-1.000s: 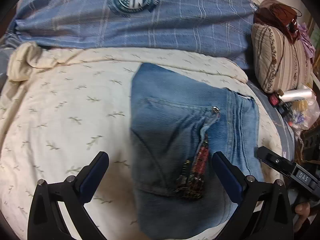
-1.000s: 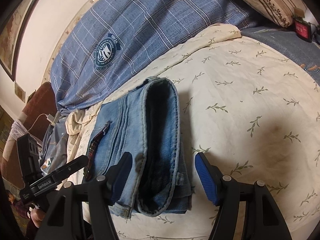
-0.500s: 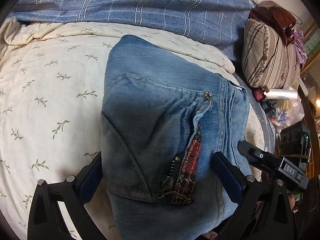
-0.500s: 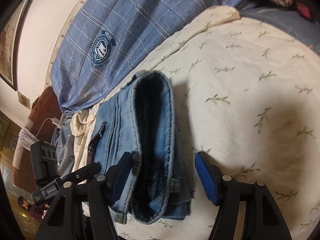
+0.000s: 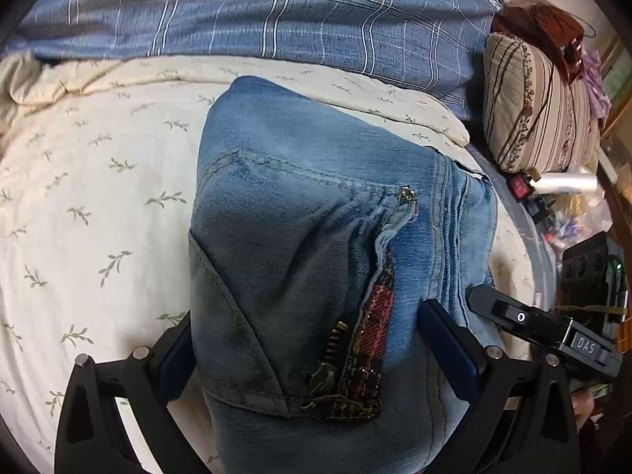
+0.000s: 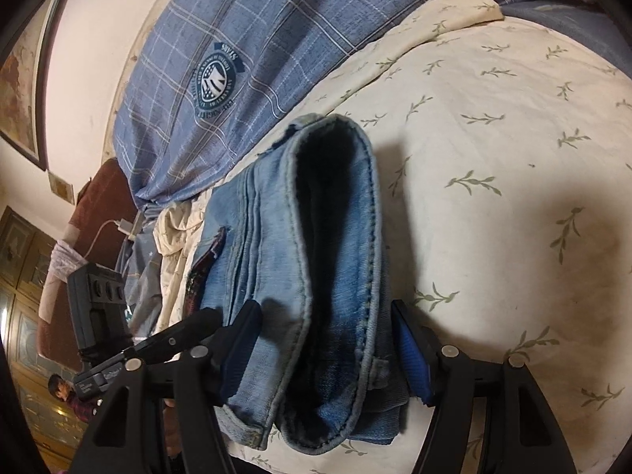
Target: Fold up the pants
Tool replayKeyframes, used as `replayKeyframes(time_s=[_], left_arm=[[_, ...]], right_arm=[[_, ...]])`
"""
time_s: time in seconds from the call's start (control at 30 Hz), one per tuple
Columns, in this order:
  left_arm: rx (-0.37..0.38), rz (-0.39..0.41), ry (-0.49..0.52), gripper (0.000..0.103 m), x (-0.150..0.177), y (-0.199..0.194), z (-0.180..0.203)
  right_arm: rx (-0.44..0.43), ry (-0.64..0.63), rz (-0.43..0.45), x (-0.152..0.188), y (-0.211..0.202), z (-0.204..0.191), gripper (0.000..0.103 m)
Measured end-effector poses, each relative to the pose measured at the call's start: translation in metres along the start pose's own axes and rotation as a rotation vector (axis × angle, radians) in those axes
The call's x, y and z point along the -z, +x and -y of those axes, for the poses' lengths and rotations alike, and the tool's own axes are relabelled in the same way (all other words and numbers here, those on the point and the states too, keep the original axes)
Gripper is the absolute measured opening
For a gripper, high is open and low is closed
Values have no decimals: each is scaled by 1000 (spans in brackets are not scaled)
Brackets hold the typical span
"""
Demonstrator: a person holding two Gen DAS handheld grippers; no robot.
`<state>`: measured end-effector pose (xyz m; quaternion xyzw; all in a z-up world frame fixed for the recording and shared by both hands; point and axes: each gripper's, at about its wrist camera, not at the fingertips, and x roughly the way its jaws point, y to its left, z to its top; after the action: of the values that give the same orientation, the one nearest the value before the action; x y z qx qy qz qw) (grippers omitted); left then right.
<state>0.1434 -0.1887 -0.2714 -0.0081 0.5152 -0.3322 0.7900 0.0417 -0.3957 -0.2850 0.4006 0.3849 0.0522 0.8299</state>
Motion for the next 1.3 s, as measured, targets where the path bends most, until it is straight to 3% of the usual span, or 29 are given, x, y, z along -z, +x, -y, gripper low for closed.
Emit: replayKeyframes(time_s=[0.2,0.53,1.3], left_arm=[[-55,22,33,102,2,-4,8],[-64,35,44,101,4,-5,10],[-172,87,93,101,11,-22,14]], right_arm=[[-14,-5,-2,0,1,3,72],[-10,-30,0,0,4,-2,74],[-18,-28,-13,0,2,1,74]])
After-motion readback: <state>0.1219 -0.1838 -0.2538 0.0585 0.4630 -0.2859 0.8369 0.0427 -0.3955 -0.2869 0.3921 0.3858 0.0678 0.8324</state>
